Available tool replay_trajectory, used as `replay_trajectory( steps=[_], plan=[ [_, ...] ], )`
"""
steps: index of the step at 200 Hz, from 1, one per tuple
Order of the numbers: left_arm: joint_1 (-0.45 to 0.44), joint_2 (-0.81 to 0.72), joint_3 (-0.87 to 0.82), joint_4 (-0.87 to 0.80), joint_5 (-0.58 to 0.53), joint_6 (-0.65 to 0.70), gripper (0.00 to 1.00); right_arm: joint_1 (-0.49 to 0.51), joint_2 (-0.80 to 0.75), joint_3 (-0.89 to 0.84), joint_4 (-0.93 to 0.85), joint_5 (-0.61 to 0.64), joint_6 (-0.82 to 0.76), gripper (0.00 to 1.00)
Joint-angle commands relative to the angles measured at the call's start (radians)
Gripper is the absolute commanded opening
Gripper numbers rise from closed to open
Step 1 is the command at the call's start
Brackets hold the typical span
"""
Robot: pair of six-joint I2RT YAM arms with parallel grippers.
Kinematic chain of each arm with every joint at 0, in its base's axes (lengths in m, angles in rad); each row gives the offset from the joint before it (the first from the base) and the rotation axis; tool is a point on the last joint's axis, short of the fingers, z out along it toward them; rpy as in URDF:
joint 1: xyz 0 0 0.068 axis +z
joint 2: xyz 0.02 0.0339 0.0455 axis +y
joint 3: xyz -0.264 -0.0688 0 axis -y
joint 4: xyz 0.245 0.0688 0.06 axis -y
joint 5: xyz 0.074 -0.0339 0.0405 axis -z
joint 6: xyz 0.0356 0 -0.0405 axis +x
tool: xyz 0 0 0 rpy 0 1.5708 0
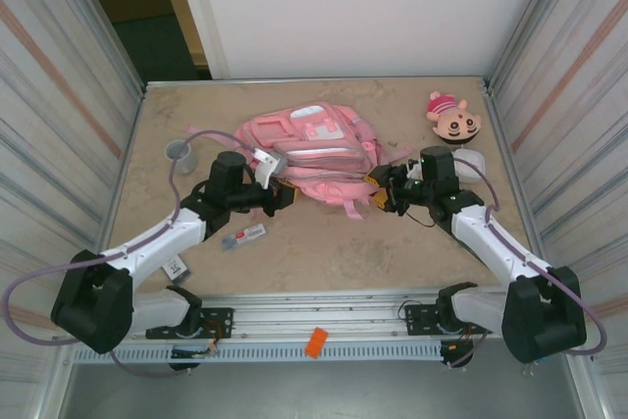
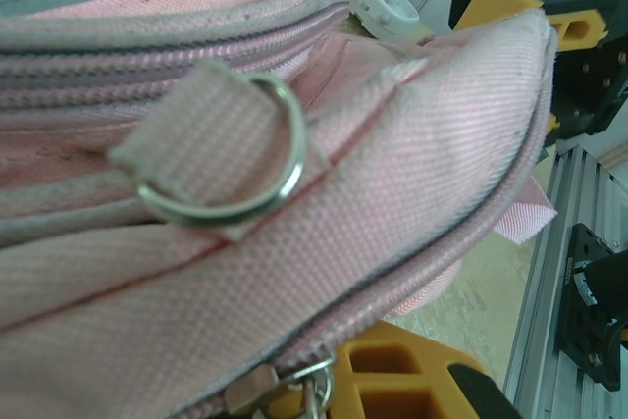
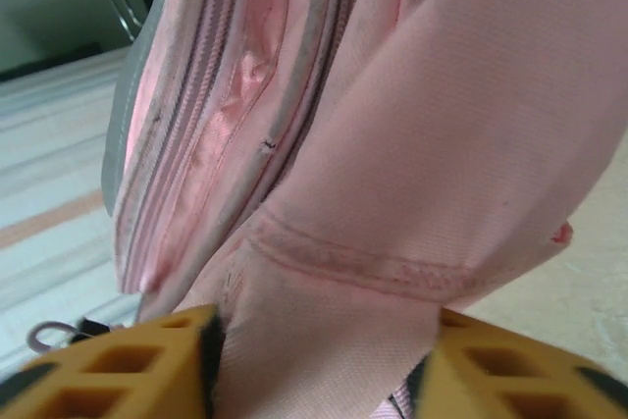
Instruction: Pack books, pencil case, and school supplies into a backpack
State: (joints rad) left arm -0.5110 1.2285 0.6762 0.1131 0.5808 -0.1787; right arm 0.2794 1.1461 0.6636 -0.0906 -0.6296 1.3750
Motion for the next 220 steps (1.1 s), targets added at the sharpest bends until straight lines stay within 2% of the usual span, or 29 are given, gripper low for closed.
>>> replay_trajectory(
  steps=[1,17,40,79,106,131,146,190,205,220],
  plan=[
    [-0.018,0.002,0.074,0.043,0.04,0.038,0.0,0.024,0.008,0.027,0.075,-0.003,0.014,0.34],
    [-0.033,0.008,0.092,0.022,0.05,0.046,0.0,0.057,0.001,0.039,0.071,0.038,0.003,0.19],
    [-0.044,0.03,0.123,-0.012,0.091,0.055,0.01,0.112,-0.002,0.061,0.085,0.096,-0.019,0.09],
    [-0.094,0.083,0.191,-0.047,0.142,0.046,0.06,0.184,0.016,0.127,0.062,0.183,-0.064,0.07],
    [-0.152,0.138,0.263,-0.083,0.181,0.048,0.12,0.208,0.037,0.16,0.056,0.195,-0.089,0.07],
    [-0.177,0.15,0.285,-0.085,0.185,0.041,0.26,0.184,0.029,0.181,-0.005,0.178,-0.156,0.06],
    [-0.177,0.124,0.278,-0.107,0.142,0.064,0.35,0.139,0.022,0.198,-0.059,0.114,-0.252,0.05],
    [-0.173,-0.023,0.267,-0.314,-0.05,0.291,0.74,-0.032,0.038,0.299,-0.323,-0.149,-0.649,0.03],
    [-0.164,-0.088,0.254,-0.364,-0.134,0.369,0.81,-0.073,0.058,0.342,-0.418,-0.219,-0.735,0.03],
    [-0.14,-0.147,0.24,-0.405,-0.189,0.449,0.84,-0.083,0.067,0.374,-0.487,-0.247,-0.802,0.03]
  ],
)
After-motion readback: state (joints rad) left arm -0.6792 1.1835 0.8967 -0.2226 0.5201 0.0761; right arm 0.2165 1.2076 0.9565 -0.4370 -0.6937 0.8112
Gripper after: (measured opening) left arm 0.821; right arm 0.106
